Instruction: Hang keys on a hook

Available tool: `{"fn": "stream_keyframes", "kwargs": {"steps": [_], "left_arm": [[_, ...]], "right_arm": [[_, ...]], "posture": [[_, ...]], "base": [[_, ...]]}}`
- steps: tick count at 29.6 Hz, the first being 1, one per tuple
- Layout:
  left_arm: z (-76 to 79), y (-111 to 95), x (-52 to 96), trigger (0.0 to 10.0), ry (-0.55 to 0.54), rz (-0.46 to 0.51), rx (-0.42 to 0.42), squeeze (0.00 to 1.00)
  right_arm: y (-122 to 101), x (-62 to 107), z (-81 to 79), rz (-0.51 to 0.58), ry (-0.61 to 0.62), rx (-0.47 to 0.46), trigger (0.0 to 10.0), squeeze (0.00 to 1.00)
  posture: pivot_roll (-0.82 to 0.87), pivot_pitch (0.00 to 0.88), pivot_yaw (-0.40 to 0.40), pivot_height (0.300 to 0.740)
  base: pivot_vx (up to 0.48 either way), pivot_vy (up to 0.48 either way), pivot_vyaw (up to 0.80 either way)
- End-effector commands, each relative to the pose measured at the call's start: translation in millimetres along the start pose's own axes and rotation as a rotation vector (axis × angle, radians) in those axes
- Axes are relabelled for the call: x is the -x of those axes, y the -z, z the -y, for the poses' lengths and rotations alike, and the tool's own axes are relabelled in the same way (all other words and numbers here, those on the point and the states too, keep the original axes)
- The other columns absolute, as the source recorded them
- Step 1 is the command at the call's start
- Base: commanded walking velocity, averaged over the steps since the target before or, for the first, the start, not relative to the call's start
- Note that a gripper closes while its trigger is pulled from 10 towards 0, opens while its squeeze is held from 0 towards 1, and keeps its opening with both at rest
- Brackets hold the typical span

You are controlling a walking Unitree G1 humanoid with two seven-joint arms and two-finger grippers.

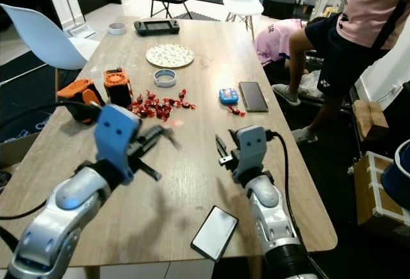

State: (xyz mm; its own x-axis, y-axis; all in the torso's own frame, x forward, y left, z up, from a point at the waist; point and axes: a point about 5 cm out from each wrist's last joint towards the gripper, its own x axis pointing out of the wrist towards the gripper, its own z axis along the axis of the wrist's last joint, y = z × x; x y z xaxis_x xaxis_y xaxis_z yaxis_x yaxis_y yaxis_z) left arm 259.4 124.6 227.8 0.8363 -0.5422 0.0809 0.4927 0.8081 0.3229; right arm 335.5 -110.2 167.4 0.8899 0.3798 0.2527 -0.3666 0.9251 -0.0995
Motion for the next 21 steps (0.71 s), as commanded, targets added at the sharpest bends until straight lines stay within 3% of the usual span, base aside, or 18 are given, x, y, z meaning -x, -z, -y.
{"fn": "stream_keyframes", "kwargs": {"steps": [1,2,4,13,14,15,16,20,21], "left_arm": [[4.9,1.3,2.7,10.0,0.039,-0.014,-0.011,0.02],[8.5,8.2,3.9,10.0,0.043,-0.041,-0.017,0.15],[12.3,19.8,5.0,10.0,0.034,-0.076,-0.042,1.0],[12.8,23.6,9.5,10.0,0.066,-0.091,-0.043,1.0],[13.2,23.8,10.4,10.0,0.076,-0.093,-0.042,0.81],[13.2,23.8,10.4,10.0,0.076,-0.093,-0.042,0.81],[11.5,24.6,10.3,10.0,0.062,-0.099,-0.057,0.0],[-3.1,34.9,7.0,10.0,-0.014,-0.174,-0.184,0.0],[-3.1,34.9,7.0,10.0,-0.014,-0.174,-0.184,0.0]], "right_arm": [[2.6,2.2,0.0,-0.013,0.004,-0.007,10.0,0.0],[2.2,1.8,0.0,-0.012,0.003,-0.007,10.0,0.0],[2.0,1.9,0.1,-0.012,0.003,-0.006,10.0,0.0],[3.5,4.6,-0.5,-0.017,0.001,-0.004,10.0,0.0],[3.7,4.9,-0.7,-0.018,0.001,-0.004,10.0,0.0],[3.7,4.9,-0.7,-0.018,0.001,-0.004,10.0,0.0],[3.8,5.0,-0.5,-0.019,0.002,-0.004,10.0,0.0],[3.7,4.7,0.0,-0.018,0.003,-0.003,10.0,0.0],[3.7,4.7,0.0,-0.018,0.003,-0.003,10.0,0.0]], "posture": [[0.12,0.139,-0.056,0.74],[0.12,0.141,-0.056,0.74],[0.11,0.142,-0.055,0.74],[0.11,0.138,-0.051,0.74],[0.11,0.138,-0.051,0.74],[0.11,0.138,-0.051,0.74],[0.11,0.137,-0.05,0.74],[0.11,0.134,-0.048,0.74],[0.11,0.134,-0.048,0.74]], "base": [[0.0,0.0,0.0],[0.0,0.0,0.0],[0.0,0.0,0.0],[0.0,0.0,0.0],[0.0,0.0,0.0],[0.0,0.0,0.0],[0.0,0.0,0.0],[0.0,0.0,0.0],[0.0,0.0,0.0]]}}
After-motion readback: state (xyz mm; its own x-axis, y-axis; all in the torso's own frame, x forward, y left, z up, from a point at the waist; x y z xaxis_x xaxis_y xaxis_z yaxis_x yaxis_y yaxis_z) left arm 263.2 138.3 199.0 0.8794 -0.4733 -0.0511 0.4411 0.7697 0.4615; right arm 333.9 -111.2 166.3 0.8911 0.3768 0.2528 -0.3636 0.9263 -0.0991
